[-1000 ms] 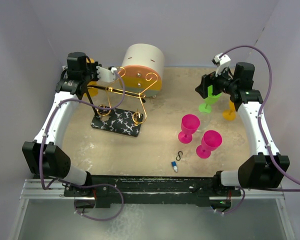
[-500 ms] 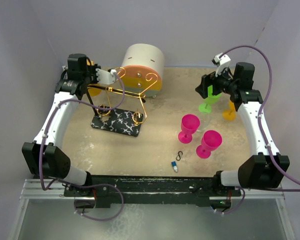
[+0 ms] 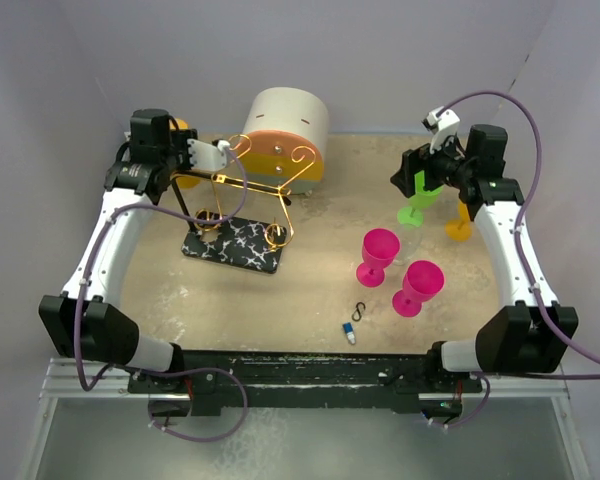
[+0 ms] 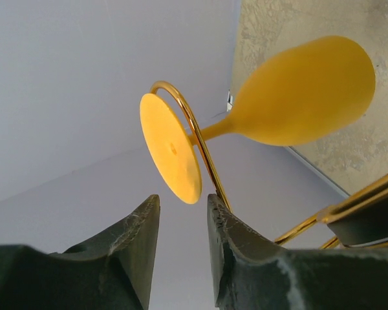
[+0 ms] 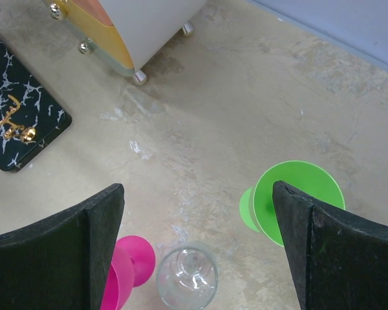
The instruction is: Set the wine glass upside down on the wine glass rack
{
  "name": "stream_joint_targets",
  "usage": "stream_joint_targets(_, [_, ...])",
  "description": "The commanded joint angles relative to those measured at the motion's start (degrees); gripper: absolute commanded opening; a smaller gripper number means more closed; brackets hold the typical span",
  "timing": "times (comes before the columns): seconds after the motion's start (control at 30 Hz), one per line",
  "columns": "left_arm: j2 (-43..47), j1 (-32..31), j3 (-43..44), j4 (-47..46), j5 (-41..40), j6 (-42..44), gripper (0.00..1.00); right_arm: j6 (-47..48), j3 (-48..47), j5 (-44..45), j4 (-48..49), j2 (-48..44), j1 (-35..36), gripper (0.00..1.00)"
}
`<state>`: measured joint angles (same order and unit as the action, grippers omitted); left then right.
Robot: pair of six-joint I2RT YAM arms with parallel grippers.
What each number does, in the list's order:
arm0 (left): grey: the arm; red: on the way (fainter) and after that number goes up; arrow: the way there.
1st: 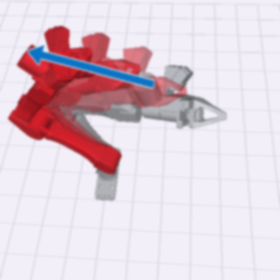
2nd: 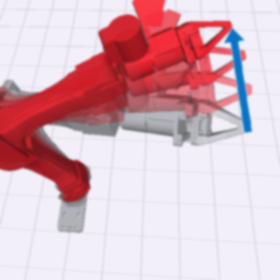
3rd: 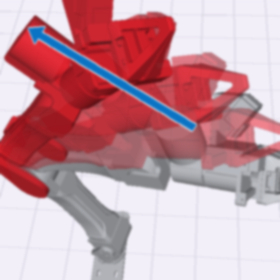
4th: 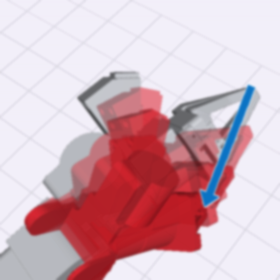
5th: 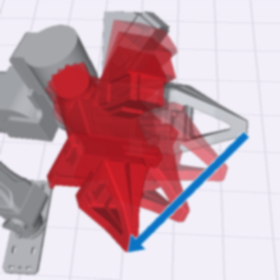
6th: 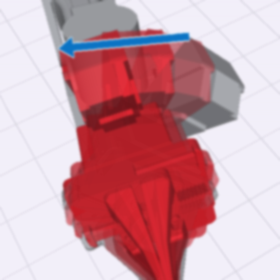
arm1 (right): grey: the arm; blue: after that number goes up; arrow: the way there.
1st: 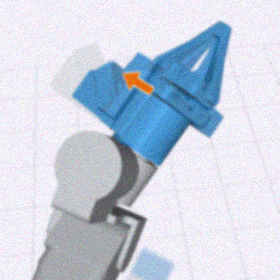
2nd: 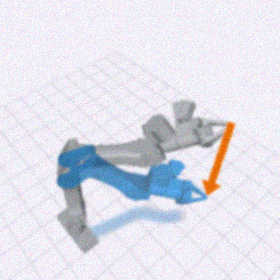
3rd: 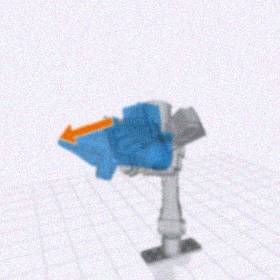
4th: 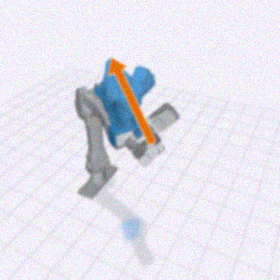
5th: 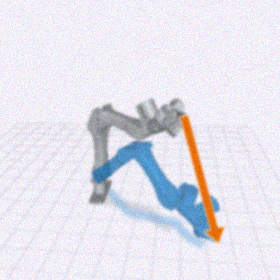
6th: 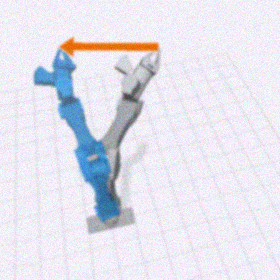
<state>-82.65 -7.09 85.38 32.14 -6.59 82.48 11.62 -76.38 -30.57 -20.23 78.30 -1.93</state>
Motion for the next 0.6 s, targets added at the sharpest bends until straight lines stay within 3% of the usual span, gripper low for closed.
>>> stream_joint_targets(0.0, [2.8, 0.3, 0.9, 2.1, -0.6, -0.2, 0.40, 1.1, -0.5, 0.5, 1.2, 0.6, -0.3, 0.99])
stream_joint_targets(0.57, [8.2, 0.3, 0.7, -1.3, -4.5, -0.6, 0.58, 2.1, -0.7, 2.3, 1.1, 0.2, -0.3, 1.00])
